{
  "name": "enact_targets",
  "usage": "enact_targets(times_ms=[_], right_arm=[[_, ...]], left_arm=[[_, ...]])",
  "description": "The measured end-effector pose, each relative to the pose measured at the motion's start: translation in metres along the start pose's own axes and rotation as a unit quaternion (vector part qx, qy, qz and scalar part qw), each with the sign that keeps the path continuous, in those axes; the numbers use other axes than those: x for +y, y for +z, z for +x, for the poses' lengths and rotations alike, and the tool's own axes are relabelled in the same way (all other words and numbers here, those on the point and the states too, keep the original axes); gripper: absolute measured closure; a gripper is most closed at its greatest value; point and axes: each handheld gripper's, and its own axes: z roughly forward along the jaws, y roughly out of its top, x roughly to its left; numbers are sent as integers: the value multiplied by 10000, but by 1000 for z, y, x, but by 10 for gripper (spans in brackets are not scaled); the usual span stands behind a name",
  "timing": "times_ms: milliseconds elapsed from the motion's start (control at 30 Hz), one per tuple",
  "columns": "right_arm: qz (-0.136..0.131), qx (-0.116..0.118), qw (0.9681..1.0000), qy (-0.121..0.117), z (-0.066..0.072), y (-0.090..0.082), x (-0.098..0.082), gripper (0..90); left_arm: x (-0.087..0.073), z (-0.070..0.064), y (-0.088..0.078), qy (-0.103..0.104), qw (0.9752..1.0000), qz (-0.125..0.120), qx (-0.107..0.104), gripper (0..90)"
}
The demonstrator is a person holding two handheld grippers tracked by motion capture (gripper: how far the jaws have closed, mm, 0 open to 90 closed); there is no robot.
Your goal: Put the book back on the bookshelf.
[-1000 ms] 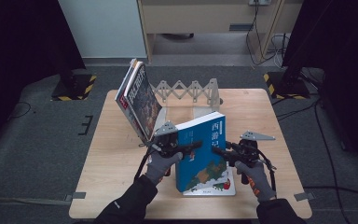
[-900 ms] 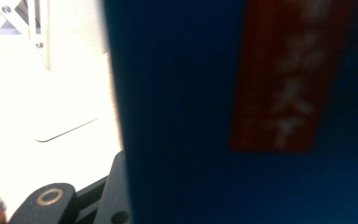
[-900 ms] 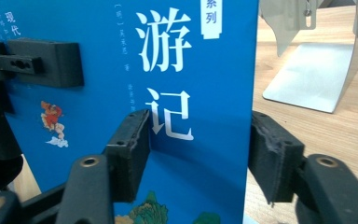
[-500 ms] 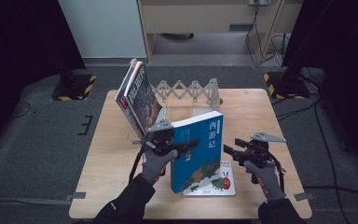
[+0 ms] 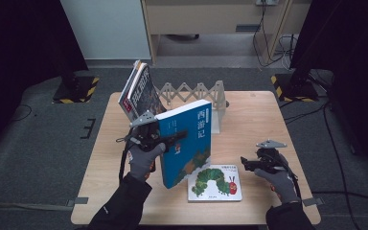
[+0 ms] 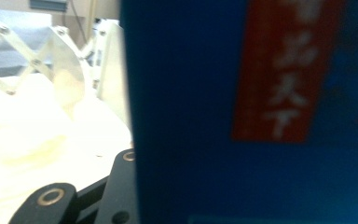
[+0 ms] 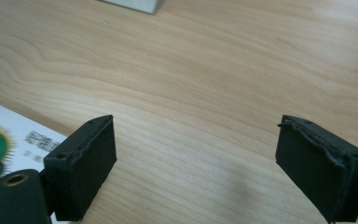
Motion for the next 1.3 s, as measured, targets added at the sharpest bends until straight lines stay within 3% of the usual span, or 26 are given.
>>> enact_targets(times_ms=[267, 467, 600, 767, 933, 1067, 1300], right_arm=[[331, -202, 9992, 11, -11, 12, -9, 98], [519, -316, 9981, -46, -15, 20, -15, 68], [464, -261, 9985, 151, -19, 21, -17, 50], [375, -264, 9988, 172, -18, 22, -19, 40], [332, -252, 9990, 159, -18, 23, -20, 35], [295, -258, 9991, 142, -18, 23, -20, 29], [214, -258, 9994, 124, -18, 24, -21, 29]], left_arm=[[11, 15, -10, -69, 9989, -110, 448, 606], [19, 21, -10, 3, 9967, -165, 794, 606], [27, 23, -7, 45, 9955, -176, 933, 607], [41, 22, 4, 171, 9932, -193, 1138, 607], [54, 28, 18, 128, 9922, -258, 1216, 607], [64, 32, 30, 213, 9894, -247, 1416, 607], [73, 45, 47, 104, 9864, -255, 1622, 607]])
